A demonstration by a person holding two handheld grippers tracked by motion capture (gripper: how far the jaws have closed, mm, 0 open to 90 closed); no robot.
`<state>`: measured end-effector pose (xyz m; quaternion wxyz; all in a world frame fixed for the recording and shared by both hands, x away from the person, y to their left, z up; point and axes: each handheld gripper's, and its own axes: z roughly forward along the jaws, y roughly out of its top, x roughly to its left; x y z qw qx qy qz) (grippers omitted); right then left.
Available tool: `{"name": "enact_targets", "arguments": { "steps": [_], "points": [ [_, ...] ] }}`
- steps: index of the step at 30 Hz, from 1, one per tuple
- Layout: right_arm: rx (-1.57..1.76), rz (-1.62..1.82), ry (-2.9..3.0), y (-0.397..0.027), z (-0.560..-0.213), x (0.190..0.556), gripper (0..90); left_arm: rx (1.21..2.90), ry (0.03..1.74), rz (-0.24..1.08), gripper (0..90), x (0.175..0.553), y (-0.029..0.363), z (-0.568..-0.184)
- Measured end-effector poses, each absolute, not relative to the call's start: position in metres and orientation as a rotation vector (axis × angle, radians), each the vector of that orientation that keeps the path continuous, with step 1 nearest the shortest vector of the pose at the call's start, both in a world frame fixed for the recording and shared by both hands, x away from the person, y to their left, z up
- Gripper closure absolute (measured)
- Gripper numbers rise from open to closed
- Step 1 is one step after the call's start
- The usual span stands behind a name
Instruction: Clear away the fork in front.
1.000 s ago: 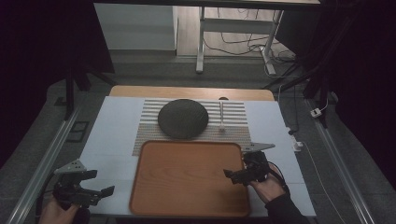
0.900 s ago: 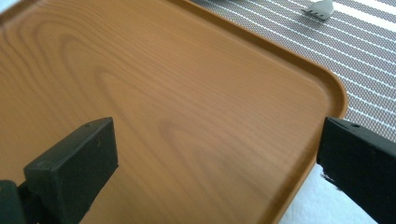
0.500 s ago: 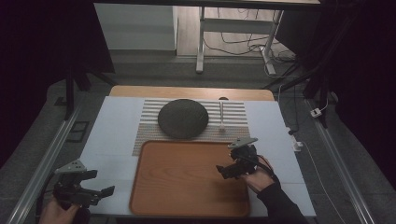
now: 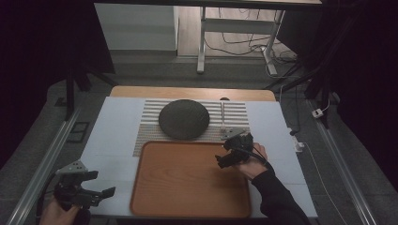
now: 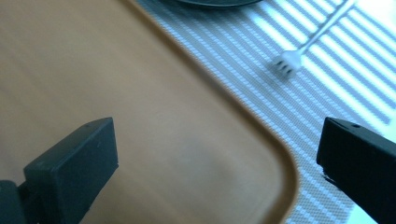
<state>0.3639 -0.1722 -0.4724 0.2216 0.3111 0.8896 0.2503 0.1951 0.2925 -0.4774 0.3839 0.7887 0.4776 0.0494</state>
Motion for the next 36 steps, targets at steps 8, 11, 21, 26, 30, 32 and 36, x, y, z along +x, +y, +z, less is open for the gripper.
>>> {"name": "enact_targets", "arguments": {
  "steps": [8,11,21,26,30,32,36],
  "points": [
    [0.838,0.611,2.4,-0.168,-0.473,0.386,0.0,2.009,1.219,0.125,0.0,0.195,0.293,-0.478],
    [0.834,0.592,2.387,-0.168,-0.473,0.392,0.0,2.008,1.22,0.124,0.0,0.195,0.293,-0.478],
    [0.784,0.475,2.322,-0.165,-0.477,0.42,0.0,2.01,1.221,0.119,0.0,0.196,0.293,-0.478],
    [0.686,0.373,2.319,-0.158,-0.486,0.434,1.3,2.011,1.221,0.116,0.0,0.196,0.293,-0.478],
    [0.619,0.311,2.308,-0.152,-0.493,0.442,5.4,2.014,1.221,0.113,0.0,0.196,0.293,-0.478],
    [0.584,0.279,2.301,-0.149,-0.496,0.444,7.8,2.015,1.221,0.113,0.0,0.197,0.293,-0.478],
    [0.507,0.208,2.297,-0.144,-0.502,0.448,19.2,2.015,1.221,0.112,0.0,0.197,0.293,-0.478]
  ]
}}
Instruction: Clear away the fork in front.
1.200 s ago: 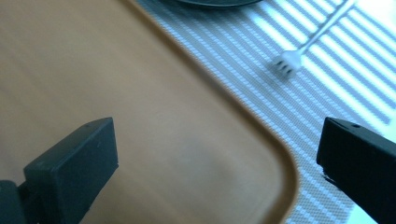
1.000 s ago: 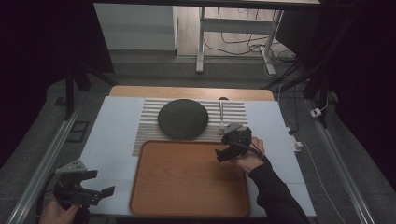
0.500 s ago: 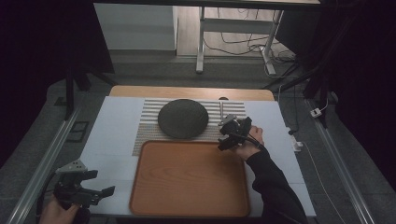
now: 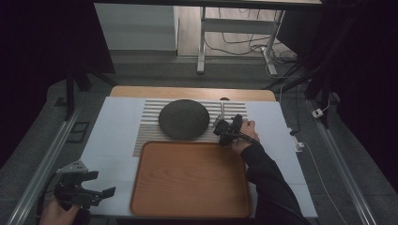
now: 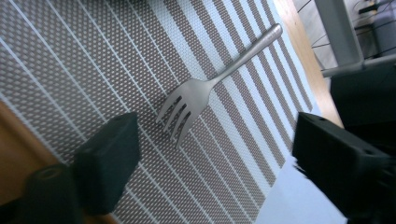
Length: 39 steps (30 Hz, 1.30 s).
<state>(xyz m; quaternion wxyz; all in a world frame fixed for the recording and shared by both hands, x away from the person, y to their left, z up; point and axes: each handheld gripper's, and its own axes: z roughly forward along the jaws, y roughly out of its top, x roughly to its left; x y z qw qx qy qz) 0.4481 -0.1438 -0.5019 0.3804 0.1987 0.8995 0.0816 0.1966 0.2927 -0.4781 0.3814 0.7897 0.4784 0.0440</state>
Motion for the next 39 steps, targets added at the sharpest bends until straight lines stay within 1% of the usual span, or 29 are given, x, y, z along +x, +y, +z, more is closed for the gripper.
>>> {"name": "enact_targets", "arguments": {
  "steps": [1,2,3,4,5,6,7,8,9,10,11,12,13,14,15,18,27,34,39],
  "points": [
    [0.507,0.208,2.297,-0.144,-0.502,0.448,19.2,2.016,1.22,0.112,0.0,0.197,0.293,-0.478],
    [0.468,0.178,2.294,-0.141,-0.505,0.448,27.7,2.017,1.22,0.112,0.0,0.197,0.293,-0.478],
    [0.468,0.178,2.294,-0.141,-0.505,0.448,27.7,2.017,1.22,0.11,0.0,0.197,0.293,-0.478],
    [0.438,0.147,2.308,-0.137,-0.507,0.448,39.0,2.018,1.22,0.11,0.0,0.197,0.293,-0.478],
    [0.438,0.147,2.308,-0.137,-0.507,0.448,39.0,2.019,1.22,0.109,0.0,0.197,0.293,-0.478],
    [0.379,0.103,2.31,-0.134,-0.51,0.448,47.0,2.019,1.219,0.109,0.0,0.197,0.292,-0.478],
    [0.379,0.103,2.31,-0.134,-0.51,0.448,47.0,2.019,1.219,0.109,0.0,0.197,0.292,-0.478],
    [0.324,0.071,2.3,-0.13,-0.514,0.448,56.5,2.02,1.219,0.11,0.0,0.197,0.292,-0.478],
    [0.324,0.071,2.3,-0.13,-0.514,0.448,56.5,2.021,1.22,0.112,0.0,0.197,0.292,-0.478],
    [0.294,0.043,2.333,-0.127,-0.519,0.448,63.3,2.023,1.22,0.113,0.0,0.197,0.292,-0.478],
    [0.294,0.043,2.333,-0.127,-0.519,0.448,63.3,2.023,1.22,0.113,0.0,0.197,0.292,-0.478],
    [0.257,0.024,2.315,-0.125,-0.524,0.447,70.7,2.023,1.22,0.112,0.0,0.197,0.292,-0.478],
    [0.257,0.024,2.315,-0.125,-0.524,0.447,70.7,2.023,1.22,0.112,0.0,0.197,0.292,-0.478],
    [0.237,-0.01,2.279,-0.123,-0.529,0.446,76.0,2.024,1.219,0.111,0.0,0.197,0.292,-0.478],
    [0.237,-0.01,2.279,-0.123,-0.529,0.446,76.0,2.024,1.219,0.111,0.0,0.197,0.292,-0.478],
    [0.215,-0.05,2.247,-0.123,-0.533,0.446,88.0,2.024,1.218,0.11,0.0,0.197,0.292,-0.478],
    [0.242,0.015,2.262,-0.126,-0.515,0.441,88.9,2.039,1.205,0.122,0.0,0.196,0.29,-0.478],
    [0.31,0.164,2.343,-0.134,-0.492,0.427,89.0,2.025,1.197,0.128,0.0,0.195,0.291,-0.476],
    [0.355,0.24,2.35,-0.141,-0.483,0.417,89.0,2.012,1.19,0.124,0.0,0.195,0.292,-0.475]
  ]
}}
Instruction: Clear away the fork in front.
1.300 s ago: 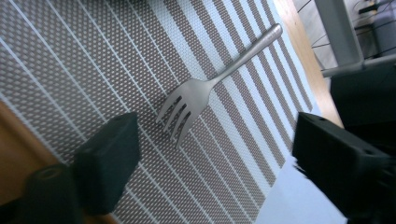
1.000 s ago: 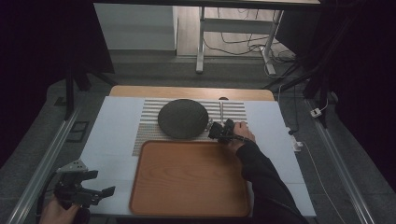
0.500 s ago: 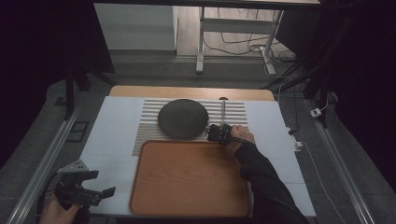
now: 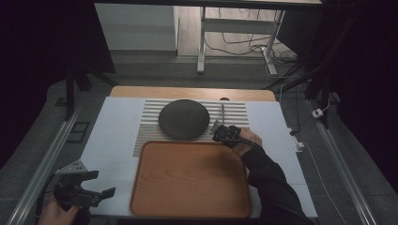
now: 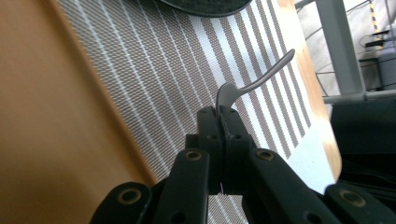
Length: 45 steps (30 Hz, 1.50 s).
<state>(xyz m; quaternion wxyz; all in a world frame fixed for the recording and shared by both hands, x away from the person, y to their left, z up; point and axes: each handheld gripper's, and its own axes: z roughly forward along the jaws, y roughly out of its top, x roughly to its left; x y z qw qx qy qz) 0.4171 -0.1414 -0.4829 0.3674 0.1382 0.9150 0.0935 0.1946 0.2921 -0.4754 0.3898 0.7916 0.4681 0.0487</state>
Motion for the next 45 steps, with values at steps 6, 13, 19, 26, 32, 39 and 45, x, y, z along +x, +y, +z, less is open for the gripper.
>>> {"name": "enact_targets", "arguments": {
  "steps": [6,13,19,26,32,39,45],
  "points": [
    [0.429,0.375,2.374,-0.152,-0.47,0.404,89.0,1.994,1.168,0.136,0.0,0.194,0.293,-0.474],
    [0.541,0.592,2.427,-0.167,-0.454,0.384,89.0,1.994,1.134,0.114,0.0,0.196,0.29,-0.473],
    [0.589,0.747,2.455,-0.179,-0.445,0.369,89.0,1.997,1.099,0.103,0.0,0.199,0.288,-0.473],
    [0.642,0.879,2.488,-0.189,-0.441,0.352,89.0,2.007,1.053,0.089,0.0,0.206,0.282,-0.473],
    [0.686,1.0,2.528,-0.198,-0.442,0.336,89.0,2.019,1.011,0.083,0.0,0.213,0.273,-0.47],
    [0.667,1.094,2.571,-0.2,-0.444,0.313,89.1,2.029,0.926,0.047,0.0,0.223,0.258,-0.467],
    [0.639,1.166,2.601,-0.2,-0.442,0.299,89.1,2.052,0.856,0.03,0.0,0.232,0.244,-0.465]
  ]
}}
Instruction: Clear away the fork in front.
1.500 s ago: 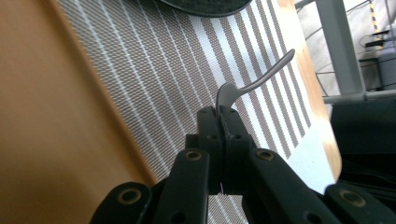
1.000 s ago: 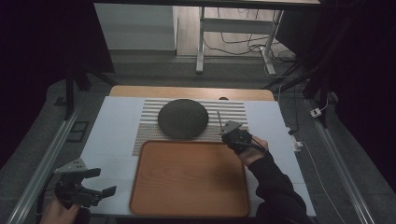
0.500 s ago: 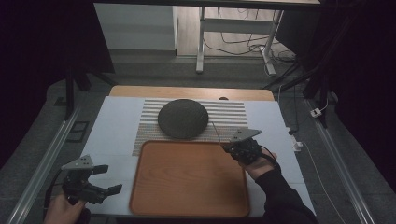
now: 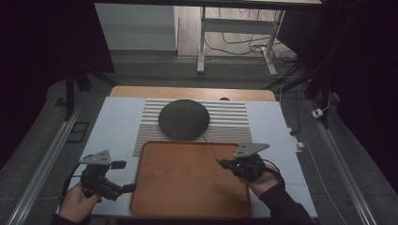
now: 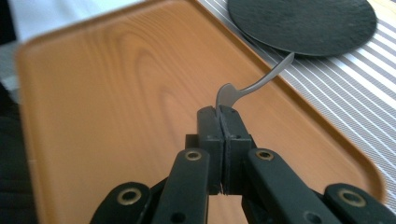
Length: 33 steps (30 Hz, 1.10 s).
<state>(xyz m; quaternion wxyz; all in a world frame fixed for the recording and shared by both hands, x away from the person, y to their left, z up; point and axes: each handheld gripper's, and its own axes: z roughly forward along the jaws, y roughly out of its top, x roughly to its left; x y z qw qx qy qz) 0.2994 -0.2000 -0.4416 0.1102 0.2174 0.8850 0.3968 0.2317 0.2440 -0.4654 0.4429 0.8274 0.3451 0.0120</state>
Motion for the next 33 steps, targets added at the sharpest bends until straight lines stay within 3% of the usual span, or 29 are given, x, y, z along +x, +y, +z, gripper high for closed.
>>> {"name": "enact_targets", "arguments": {
  "steps": [22,33],
  "points": [
    [0.475,1.446,2.735,-0.187,-0.437,0.264,89.1,2.236,0.611,0.004,0.0,0.283,0.167,-0.454],
    [0.342,1.501,2.825,-0.173,-0.439,0.26,89.1,2.382,0.303,-0.003,3.2,0.301,0.122,-0.455]
  ]
}}
